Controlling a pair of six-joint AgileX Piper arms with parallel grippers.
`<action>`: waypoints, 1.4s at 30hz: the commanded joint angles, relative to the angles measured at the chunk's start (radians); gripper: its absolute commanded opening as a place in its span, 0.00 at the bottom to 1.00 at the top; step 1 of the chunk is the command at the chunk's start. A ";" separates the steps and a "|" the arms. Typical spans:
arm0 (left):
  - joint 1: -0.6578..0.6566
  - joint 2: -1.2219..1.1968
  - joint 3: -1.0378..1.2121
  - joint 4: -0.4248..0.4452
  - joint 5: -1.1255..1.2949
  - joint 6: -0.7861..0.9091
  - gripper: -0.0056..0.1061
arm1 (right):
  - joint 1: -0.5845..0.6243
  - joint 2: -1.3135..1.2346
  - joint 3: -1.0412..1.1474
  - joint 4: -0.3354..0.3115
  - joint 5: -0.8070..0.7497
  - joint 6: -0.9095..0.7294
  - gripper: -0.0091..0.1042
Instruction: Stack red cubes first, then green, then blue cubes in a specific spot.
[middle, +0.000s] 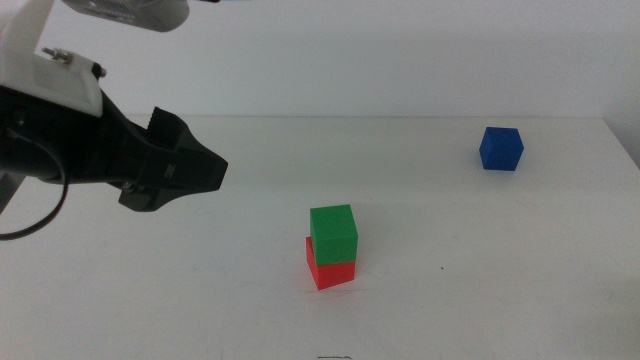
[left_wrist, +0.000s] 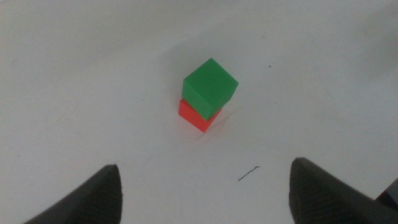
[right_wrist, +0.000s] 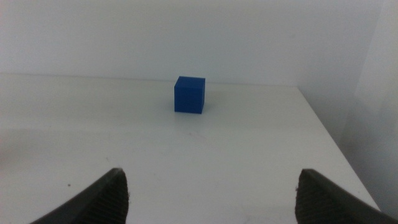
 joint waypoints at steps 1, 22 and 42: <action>-0.001 -0.018 -0.028 -0.020 -0.049 -0.003 0.85 | -0.007 -0.016 -0.022 -0.003 -0.105 -0.003 0.77; -0.001 -0.018 -0.028 -0.018 -0.049 -0.003 0.85 | -0.005 0.808 -0.778 0.073 0.468 0.099 0.77; -0.001 -0.018 -0.028 -0.018 -0.049 -0.003 0.85 | -0.005 1.393 -1.163 0.070 0.469 0.078 0.77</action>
